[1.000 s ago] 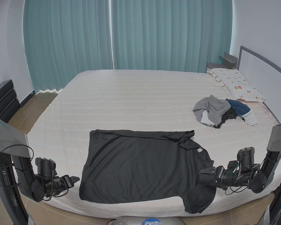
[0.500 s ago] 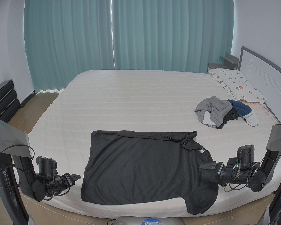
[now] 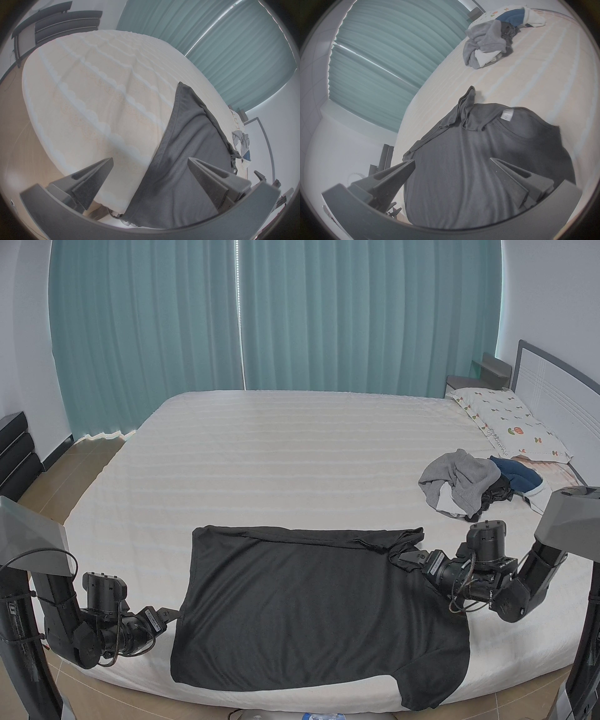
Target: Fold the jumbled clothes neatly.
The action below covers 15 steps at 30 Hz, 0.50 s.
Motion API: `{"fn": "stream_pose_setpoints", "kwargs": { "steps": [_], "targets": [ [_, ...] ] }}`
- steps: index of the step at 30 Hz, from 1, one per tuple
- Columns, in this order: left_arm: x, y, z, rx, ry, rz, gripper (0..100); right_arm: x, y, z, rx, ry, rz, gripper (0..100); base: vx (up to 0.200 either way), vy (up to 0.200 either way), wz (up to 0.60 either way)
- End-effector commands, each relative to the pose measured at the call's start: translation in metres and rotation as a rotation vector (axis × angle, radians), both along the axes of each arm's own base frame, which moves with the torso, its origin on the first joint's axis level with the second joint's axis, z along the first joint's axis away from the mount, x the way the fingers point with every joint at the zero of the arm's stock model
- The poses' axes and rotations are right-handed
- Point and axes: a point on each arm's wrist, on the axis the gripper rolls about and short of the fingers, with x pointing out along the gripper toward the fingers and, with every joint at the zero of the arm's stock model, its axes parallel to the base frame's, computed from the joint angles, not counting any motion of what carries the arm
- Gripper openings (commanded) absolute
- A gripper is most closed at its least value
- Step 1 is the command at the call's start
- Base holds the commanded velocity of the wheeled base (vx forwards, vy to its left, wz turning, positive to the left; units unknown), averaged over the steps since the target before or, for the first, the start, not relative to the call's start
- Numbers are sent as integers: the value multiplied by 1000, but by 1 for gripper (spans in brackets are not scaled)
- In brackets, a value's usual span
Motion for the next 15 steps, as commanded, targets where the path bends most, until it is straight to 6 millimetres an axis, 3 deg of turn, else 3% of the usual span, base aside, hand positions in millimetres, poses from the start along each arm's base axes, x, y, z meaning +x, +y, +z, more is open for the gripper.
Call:
{"fn": "stream_pose_setpoints", "kwargs": {
  "steps": [1, 7, 15],
  "targets": [
    [4, -1, -1, -37, -2, 16, 100, 57, 20, -20, -79, 35, -10, 100, 0, 0, 0],
    [4, -1, -1, -37, -2, 16, 100, 100, 16, -27, -285, -20, -28, 100, 0, 0, 0],
    [4, -1, -1, -38, -2, 15, 100, 124, 17, -34, -355, -15, -37, 100, 0, 0, 0]
  ]
}}
